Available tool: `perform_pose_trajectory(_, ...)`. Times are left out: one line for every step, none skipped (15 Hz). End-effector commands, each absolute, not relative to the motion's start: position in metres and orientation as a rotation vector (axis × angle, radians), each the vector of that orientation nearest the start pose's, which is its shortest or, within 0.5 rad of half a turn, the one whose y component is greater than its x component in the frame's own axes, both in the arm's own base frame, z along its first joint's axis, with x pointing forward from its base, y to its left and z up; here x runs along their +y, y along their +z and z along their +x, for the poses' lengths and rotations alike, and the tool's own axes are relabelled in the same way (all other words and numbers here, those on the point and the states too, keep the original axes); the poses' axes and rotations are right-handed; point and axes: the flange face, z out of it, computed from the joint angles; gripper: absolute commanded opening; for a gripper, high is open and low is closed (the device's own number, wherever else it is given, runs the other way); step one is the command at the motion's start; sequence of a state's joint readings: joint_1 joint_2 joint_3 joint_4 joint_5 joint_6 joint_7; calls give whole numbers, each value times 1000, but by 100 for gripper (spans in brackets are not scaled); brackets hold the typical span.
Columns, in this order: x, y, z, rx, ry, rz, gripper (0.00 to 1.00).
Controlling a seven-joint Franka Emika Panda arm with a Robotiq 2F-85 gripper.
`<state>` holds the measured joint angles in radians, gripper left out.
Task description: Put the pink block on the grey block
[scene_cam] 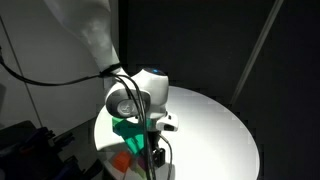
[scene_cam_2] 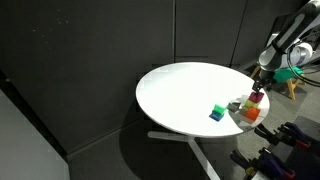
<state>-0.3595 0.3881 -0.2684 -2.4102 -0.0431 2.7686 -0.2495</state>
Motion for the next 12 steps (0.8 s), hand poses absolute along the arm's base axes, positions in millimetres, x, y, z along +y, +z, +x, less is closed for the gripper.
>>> perform_pose_trajectory(-301, 156, 396, 496, 90, -3201, 100)
perform_pose_trajectory(-301, 155, 397, 499, 93, -3201, 100)
perform_pose_trajectory(-301, 155, 397, 500, 95, -3200, 100)
perform_pose_trajectory(-301, 154, 397, 504, 98, -3200, 100)
perform_pose_trajectory(-301, 154, 397, 510, 101, -3200, 100)
perform_pose_trajectory(-301, 153, 397, 515, 103, -3200, 100)
perform_pose_trajectory(-301, 153, 397, 517, 103, -3200, 100)
perform_pose_trajectory(-301, 152, 398, 520, 105, -3200, 100)
perform_pose_trajectory(-301, 152, 398, 521, 111, -3200, 100)
perform_pose_trajectory(-301, 151, 398, 522, 116, -3201, 80)
perform_pose_trajectory(-300, 150, 398, 524, 123, -3203, 73)
perform_pose_trajectory(-300, 149, 399, 524, 128, -3204, 66)
